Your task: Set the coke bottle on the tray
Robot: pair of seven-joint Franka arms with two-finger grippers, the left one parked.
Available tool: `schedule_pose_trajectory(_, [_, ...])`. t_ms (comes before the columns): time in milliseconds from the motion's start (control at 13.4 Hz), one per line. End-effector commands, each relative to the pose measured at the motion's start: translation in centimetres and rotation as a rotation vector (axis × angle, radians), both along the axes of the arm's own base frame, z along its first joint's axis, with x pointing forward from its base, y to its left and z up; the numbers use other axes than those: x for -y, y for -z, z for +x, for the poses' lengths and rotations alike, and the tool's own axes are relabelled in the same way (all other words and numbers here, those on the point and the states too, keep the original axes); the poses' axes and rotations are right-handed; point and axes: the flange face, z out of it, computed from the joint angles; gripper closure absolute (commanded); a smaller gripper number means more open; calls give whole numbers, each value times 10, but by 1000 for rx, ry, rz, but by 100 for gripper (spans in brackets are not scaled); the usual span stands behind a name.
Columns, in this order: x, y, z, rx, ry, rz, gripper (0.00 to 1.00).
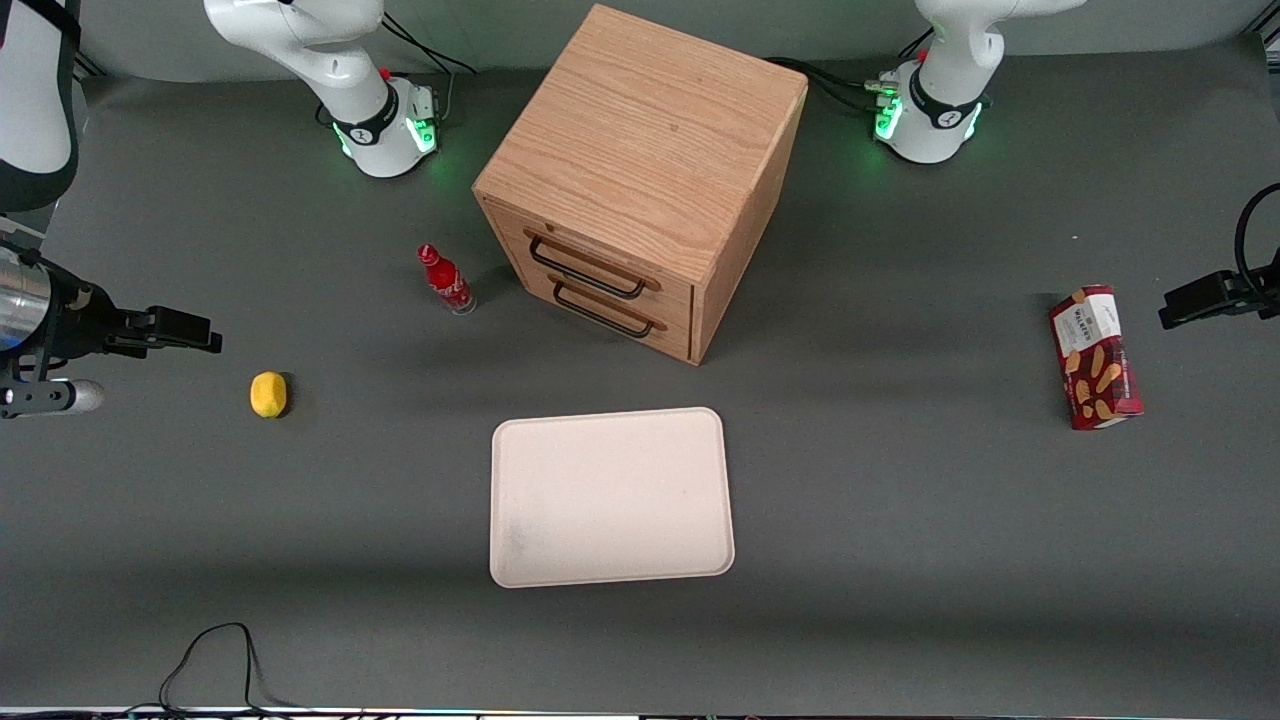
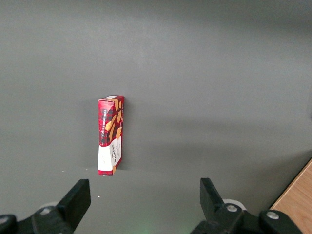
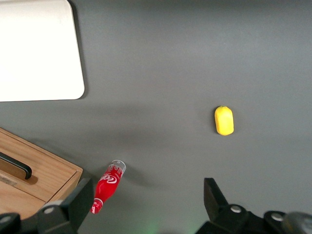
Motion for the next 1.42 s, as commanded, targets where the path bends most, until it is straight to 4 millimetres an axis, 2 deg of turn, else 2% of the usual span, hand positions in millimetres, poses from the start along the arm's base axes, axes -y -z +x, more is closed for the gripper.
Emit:
schedule_pose_trajectory(0, [-2, -8, -10, -11, 14, 25, 0])
schedule_pose_trajectory(523, [-2, -12, -8, -1, 0, 25, 0])
schedule_pose_trajectory(1046, [-11, -15, -10, 1, -4, 9, 0])
schedule_pose_trajectory(1195, [-28, -15, -14, -27, -1, -7, 0])
schedule_pose_trajectory(1344, [-57, -14, -20, -51, 4, -39, 0])
